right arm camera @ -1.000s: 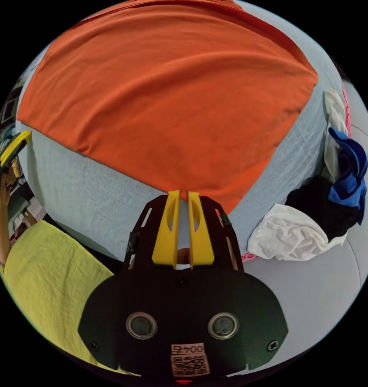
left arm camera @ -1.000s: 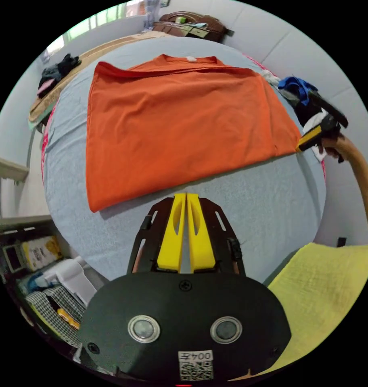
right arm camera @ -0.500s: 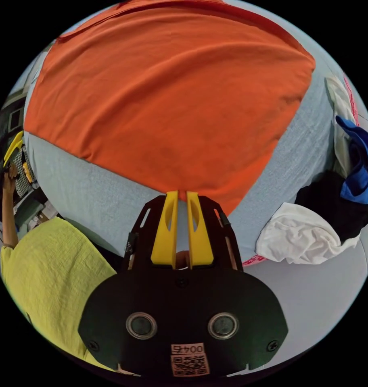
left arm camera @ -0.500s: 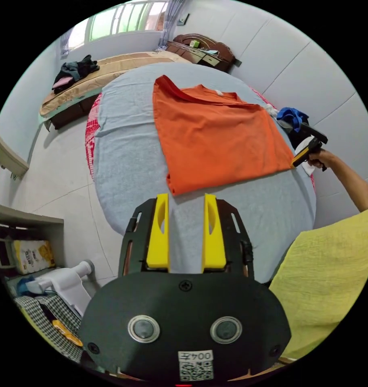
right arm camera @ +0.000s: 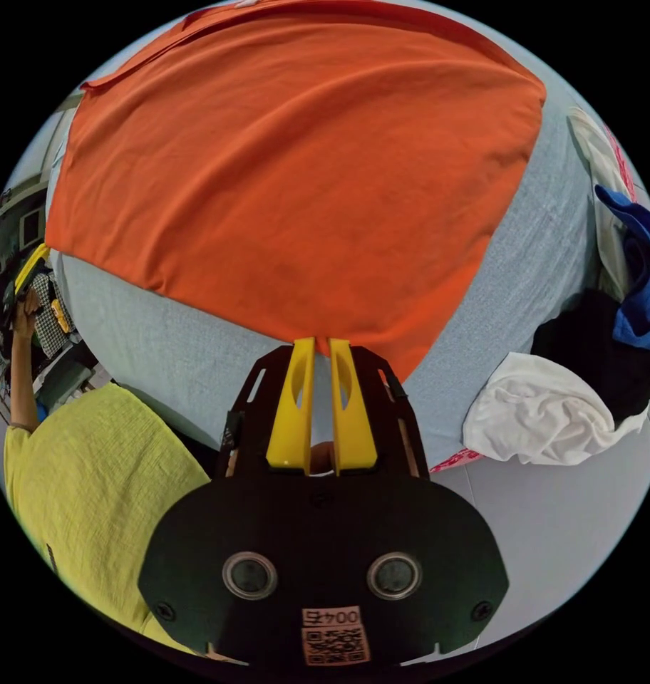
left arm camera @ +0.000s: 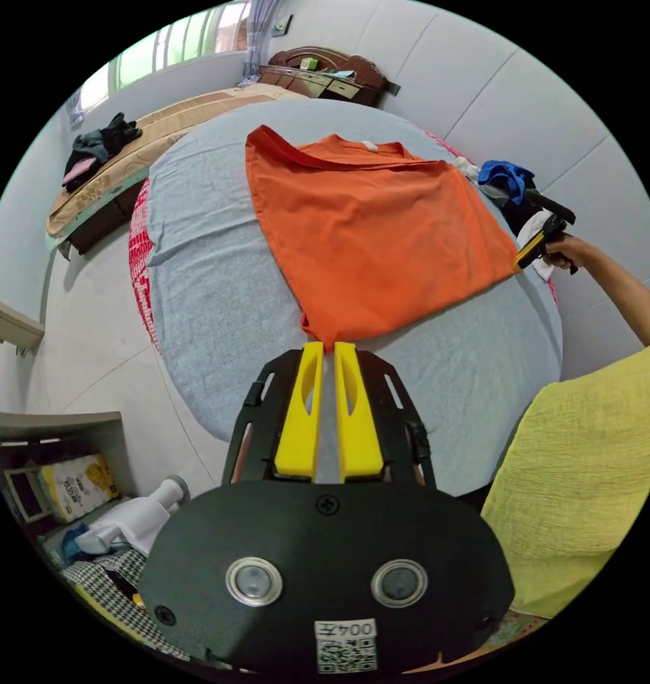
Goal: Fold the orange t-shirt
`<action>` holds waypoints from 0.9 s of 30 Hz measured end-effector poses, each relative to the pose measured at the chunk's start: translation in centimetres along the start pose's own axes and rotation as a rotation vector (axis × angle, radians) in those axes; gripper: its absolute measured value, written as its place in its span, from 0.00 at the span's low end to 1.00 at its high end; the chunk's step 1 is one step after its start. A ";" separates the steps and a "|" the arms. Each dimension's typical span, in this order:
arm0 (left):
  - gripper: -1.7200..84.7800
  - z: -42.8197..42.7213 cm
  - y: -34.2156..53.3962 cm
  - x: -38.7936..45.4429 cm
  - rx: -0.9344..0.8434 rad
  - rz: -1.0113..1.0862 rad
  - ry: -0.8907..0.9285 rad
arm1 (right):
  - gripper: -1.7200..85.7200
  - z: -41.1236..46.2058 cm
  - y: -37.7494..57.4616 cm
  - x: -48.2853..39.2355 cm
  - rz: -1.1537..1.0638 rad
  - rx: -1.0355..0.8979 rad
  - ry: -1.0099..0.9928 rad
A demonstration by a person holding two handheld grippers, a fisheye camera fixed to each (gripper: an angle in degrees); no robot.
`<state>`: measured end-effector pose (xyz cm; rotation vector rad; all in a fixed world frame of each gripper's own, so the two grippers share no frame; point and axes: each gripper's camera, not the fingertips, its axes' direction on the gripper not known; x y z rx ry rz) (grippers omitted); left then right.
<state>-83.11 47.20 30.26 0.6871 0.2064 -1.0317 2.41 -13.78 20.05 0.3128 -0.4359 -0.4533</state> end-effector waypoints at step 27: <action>0.05 -0.8 -4.4 -4.7 0.012 -0.110 0.095 | 0.13 11.3 27.3 24.0 0.359 0.812 -0.660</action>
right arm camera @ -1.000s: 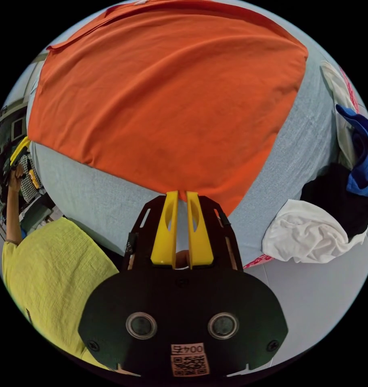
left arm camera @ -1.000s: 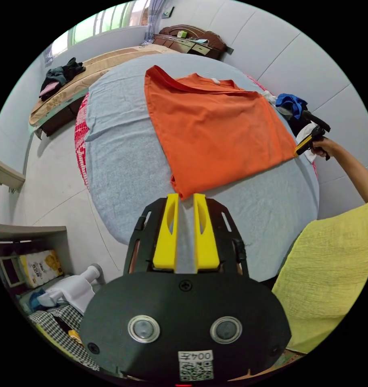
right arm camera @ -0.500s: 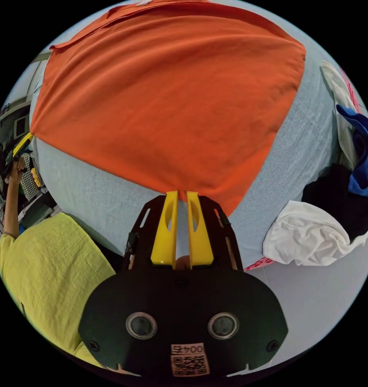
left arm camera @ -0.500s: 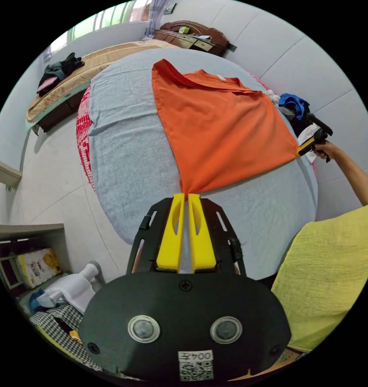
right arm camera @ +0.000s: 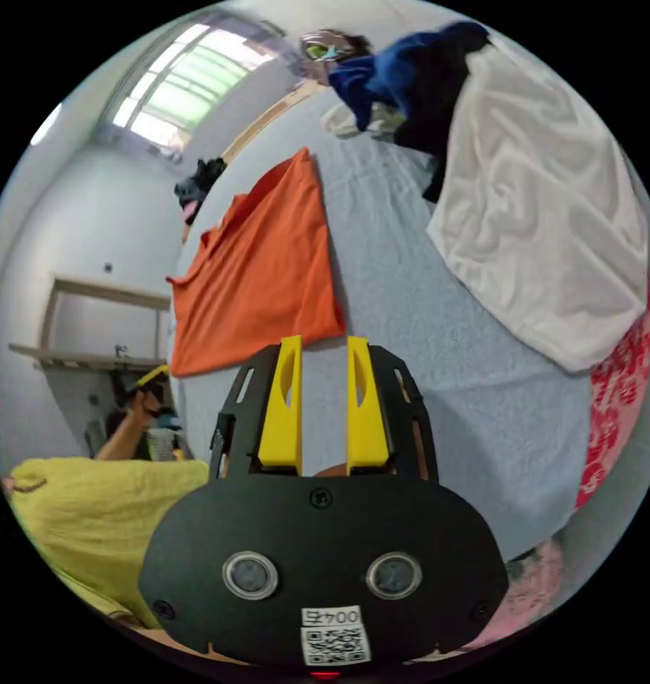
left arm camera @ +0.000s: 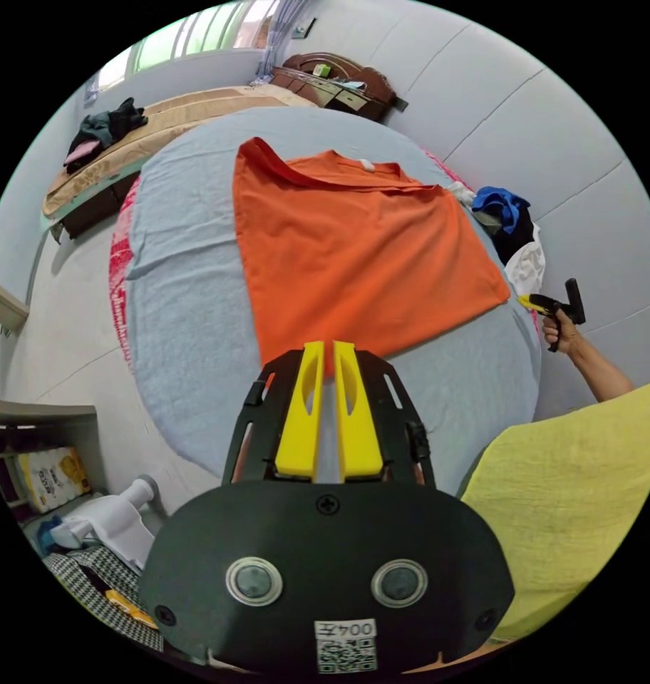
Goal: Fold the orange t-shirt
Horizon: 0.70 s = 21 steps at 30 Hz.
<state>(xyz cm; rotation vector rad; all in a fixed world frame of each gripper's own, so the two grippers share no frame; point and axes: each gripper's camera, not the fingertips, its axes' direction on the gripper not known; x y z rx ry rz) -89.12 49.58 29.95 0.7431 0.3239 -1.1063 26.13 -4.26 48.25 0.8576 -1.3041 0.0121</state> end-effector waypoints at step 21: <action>0.06 -3.2 -6.0 -2.9 0.052 0.012 -0.002 | 0.09 -3.6 -3.4 2.6 0.013 0.128 0.085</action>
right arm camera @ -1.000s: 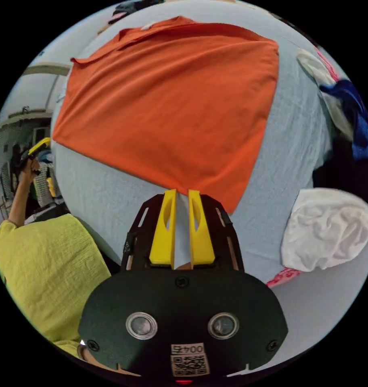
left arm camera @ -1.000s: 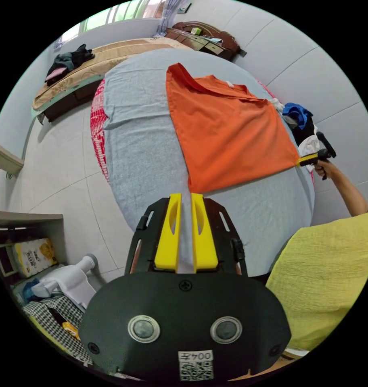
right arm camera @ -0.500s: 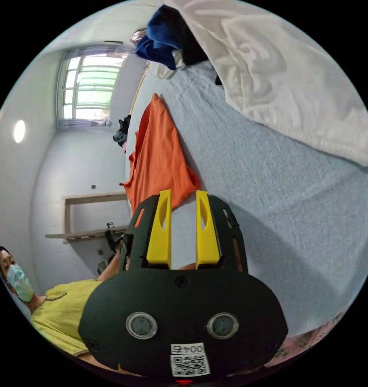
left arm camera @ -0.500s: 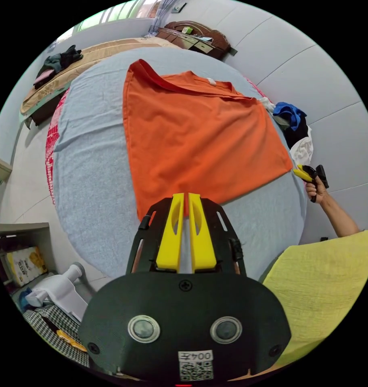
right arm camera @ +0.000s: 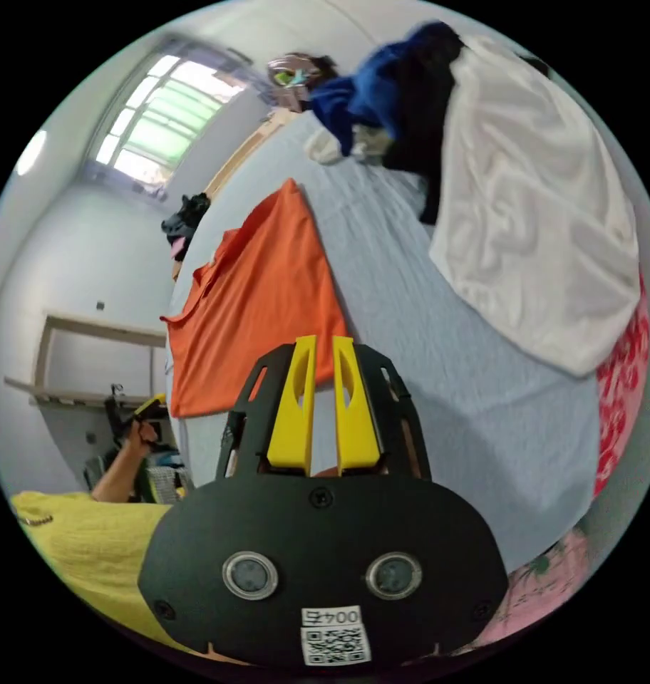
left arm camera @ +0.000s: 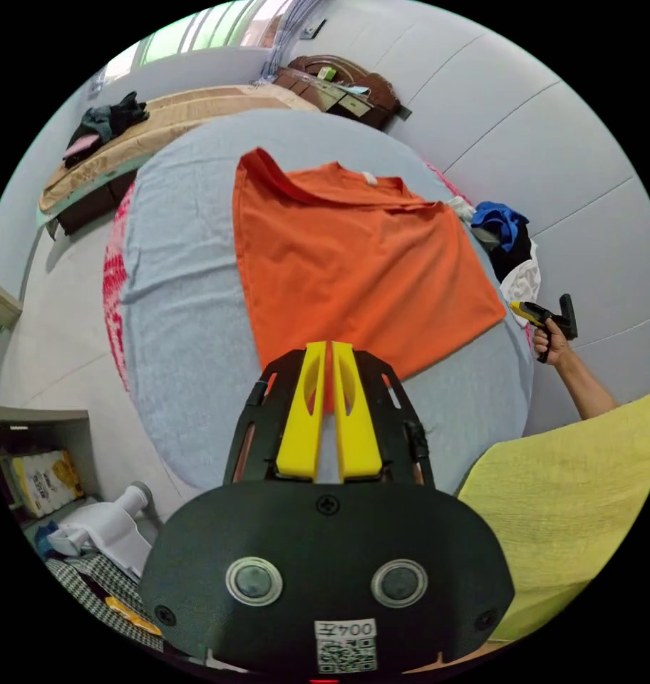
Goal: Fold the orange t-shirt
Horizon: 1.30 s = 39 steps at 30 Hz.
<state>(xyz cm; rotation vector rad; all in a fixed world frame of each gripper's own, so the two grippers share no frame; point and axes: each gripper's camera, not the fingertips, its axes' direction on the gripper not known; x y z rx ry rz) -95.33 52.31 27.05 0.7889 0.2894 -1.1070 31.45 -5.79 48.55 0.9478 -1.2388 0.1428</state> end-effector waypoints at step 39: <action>0.03 2.3 -27.5 -9.8 -0.029 0.450 0.012 | 0.16 12.3 -36.2 -2.9 -0.007 -0.116 -0.110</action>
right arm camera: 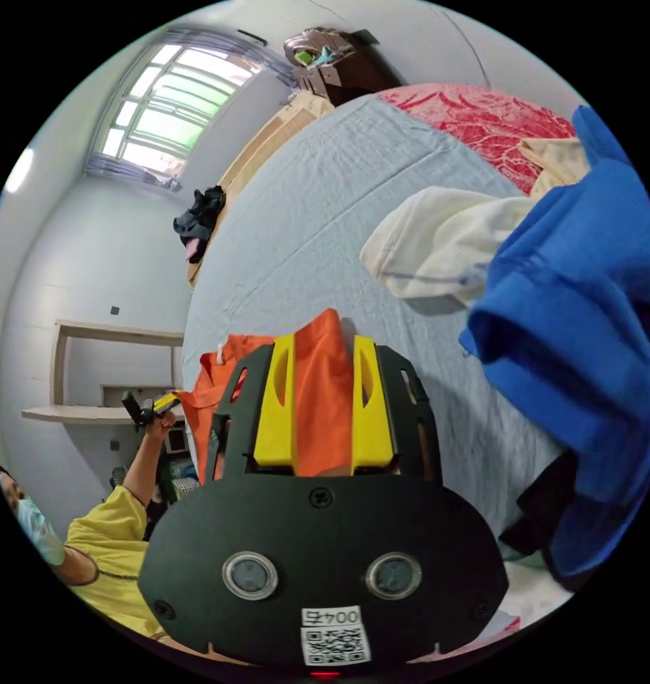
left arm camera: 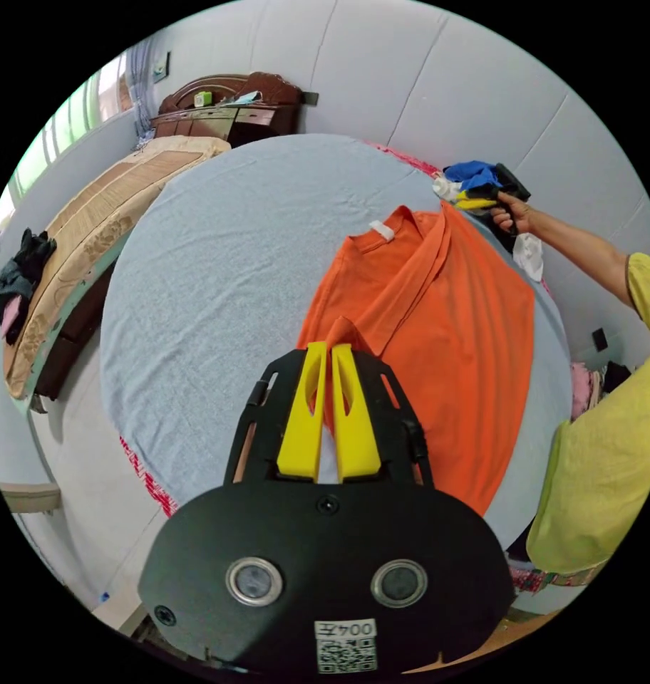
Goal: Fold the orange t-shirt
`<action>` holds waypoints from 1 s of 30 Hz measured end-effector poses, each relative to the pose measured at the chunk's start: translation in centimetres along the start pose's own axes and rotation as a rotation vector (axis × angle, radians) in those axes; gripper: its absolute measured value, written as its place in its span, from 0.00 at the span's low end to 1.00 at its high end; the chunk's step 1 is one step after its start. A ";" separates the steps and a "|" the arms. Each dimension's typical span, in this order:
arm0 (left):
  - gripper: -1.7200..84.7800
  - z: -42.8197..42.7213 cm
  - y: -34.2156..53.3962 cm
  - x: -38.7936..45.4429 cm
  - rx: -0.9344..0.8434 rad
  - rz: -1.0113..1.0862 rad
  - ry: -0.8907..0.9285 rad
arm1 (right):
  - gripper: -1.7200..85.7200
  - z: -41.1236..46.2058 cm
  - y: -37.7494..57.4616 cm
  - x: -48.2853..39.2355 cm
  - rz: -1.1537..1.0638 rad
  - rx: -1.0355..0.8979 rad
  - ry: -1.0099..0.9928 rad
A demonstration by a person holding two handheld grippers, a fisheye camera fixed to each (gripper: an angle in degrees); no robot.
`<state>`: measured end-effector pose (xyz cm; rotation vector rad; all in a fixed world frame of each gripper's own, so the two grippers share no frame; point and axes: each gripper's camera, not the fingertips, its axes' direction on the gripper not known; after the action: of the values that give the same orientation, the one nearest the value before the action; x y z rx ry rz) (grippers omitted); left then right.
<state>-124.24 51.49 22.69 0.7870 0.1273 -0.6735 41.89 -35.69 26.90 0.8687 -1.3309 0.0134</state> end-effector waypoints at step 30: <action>0.03 -5.6 3.5 -5.0 0.328 -0.437 -0.073 | 0.02 -0.6 1.7 -11.2 -0.331 0.157 0.175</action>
<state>-125.28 59.69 22.52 1.0602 0.1249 -1.1561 38.42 -29.03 18.38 1.1865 -1.0209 -0.0642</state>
